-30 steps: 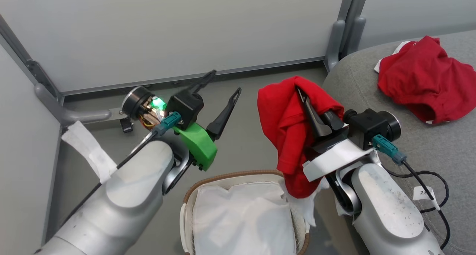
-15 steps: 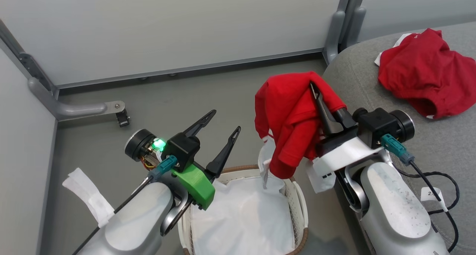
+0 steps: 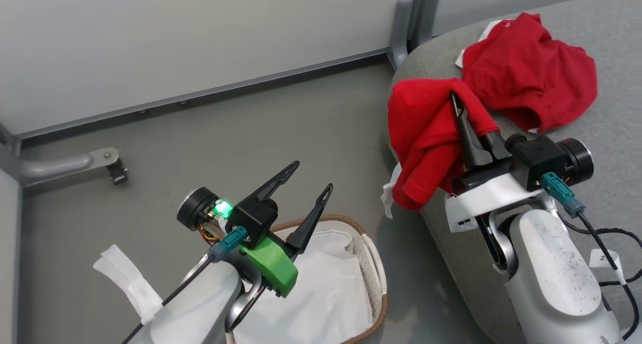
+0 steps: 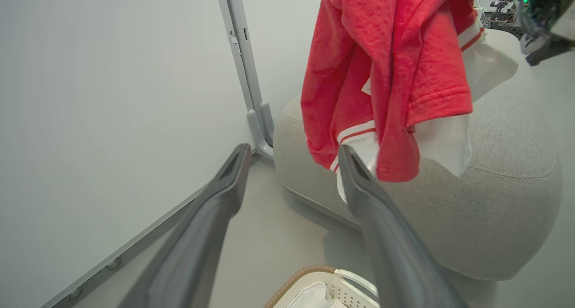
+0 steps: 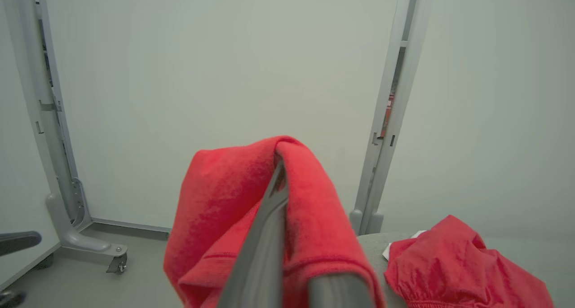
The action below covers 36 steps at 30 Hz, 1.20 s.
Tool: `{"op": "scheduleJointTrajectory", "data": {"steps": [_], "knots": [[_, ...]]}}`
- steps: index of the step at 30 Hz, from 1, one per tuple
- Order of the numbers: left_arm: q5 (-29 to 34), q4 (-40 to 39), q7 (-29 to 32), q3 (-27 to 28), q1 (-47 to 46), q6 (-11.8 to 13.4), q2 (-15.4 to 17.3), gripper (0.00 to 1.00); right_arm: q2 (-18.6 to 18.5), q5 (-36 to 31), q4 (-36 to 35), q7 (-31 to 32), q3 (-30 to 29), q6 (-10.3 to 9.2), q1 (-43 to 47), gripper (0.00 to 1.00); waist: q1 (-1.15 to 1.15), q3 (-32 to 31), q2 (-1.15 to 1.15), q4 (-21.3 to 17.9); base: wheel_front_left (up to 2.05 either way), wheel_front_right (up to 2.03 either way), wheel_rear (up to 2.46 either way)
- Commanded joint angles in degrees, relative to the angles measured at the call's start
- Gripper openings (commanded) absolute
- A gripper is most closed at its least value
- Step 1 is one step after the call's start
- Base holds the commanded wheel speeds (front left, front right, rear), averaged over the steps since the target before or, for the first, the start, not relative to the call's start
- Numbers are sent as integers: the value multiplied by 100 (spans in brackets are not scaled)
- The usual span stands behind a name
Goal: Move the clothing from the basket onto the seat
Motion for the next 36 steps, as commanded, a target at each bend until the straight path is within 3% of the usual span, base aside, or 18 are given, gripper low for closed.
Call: {"op": "scheduleJointTrajectory", "data": {"steps": [1,10,17,27,36], "knots": [[44,-5,-1,24,71,-27,-24,100,-19,-70,-44,-12,-89,-8,79,0,0,125,0,-486,0,0,0],[153,68,-1,108,62,-62,-169,100,-15,-189,-158,-12,-488,-8,290,0,0,378,0,-1424,0,0,0],[214,146,-1,86,-15,-83,-257,100,-16,-143,-219,-12,-541,-8,398,0,0,630,0,-1767,0,0,0],[209,162,-2,61,-215,-96,-311,100,-115,-301,-152,-13,-291,-8,45,0,0,918,0,-1501,0,0,0],[280,31,-1,230,-414,-98,-223,100,-881,-240,-295,-13,-361,-8,-1333,0,0,1314,0,-847,0,0,0]]}}
